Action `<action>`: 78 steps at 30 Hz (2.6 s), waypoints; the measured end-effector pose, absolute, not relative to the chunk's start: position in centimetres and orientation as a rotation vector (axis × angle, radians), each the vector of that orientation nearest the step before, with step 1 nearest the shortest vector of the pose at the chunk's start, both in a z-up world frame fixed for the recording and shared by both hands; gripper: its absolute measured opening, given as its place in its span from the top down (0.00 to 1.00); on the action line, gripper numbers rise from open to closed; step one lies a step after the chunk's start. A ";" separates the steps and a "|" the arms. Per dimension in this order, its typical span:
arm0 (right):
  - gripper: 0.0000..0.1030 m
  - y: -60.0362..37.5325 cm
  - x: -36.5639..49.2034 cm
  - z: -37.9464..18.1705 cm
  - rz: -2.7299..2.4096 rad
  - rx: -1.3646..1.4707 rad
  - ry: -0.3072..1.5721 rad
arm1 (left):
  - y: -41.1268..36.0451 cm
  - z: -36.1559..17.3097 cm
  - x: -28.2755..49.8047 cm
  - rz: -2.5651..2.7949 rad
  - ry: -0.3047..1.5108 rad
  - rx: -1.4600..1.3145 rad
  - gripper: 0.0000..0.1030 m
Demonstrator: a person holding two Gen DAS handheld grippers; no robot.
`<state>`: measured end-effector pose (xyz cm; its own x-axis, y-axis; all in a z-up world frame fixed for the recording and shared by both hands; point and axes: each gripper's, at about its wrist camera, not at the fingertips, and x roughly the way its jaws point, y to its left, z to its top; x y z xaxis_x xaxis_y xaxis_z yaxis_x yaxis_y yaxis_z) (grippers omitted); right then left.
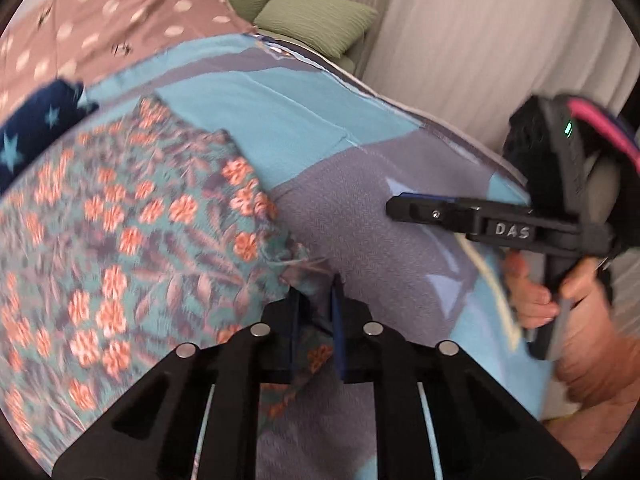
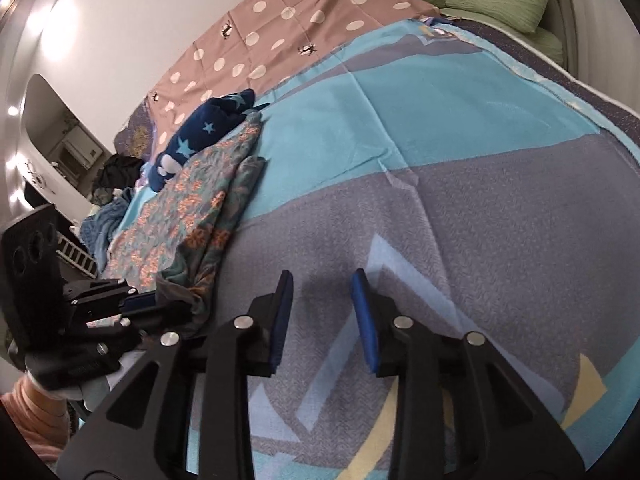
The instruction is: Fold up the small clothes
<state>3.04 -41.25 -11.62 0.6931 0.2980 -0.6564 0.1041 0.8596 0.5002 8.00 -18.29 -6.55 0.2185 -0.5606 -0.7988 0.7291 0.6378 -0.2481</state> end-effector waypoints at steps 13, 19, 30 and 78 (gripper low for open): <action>0.66 -36.3 7.7 -9.4 0.433 0.434 0.999 | -17.4 -6.9 7.0 -0.903 0.995 0.193 0.87; 0.57 -33.8 11.0 -10.0 0.461 0.361 1.157 | -17.9 -6.9 5.9 -0.920 0.981 0.226 0.71; 1.00 -35.1 8.8 -9.3 0.288 0.105 1.201 | -20.4 -7.1 4.3 -0.941 0.930 0.349 0.48; 0.61 -23.3 5.6 -1.8 0.377 -0.037 0.872 | 14.7 -2.1 -0.8 -0.332 0.733 -0.256 0.66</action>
<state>5.56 -23.26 -1.79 0.5819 0.3080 -0.7527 -0.3383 0.9333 0.1204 -0.80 14.69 -2.09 0.6947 -0.3828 -0.6090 0.2057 0.9170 -0.3417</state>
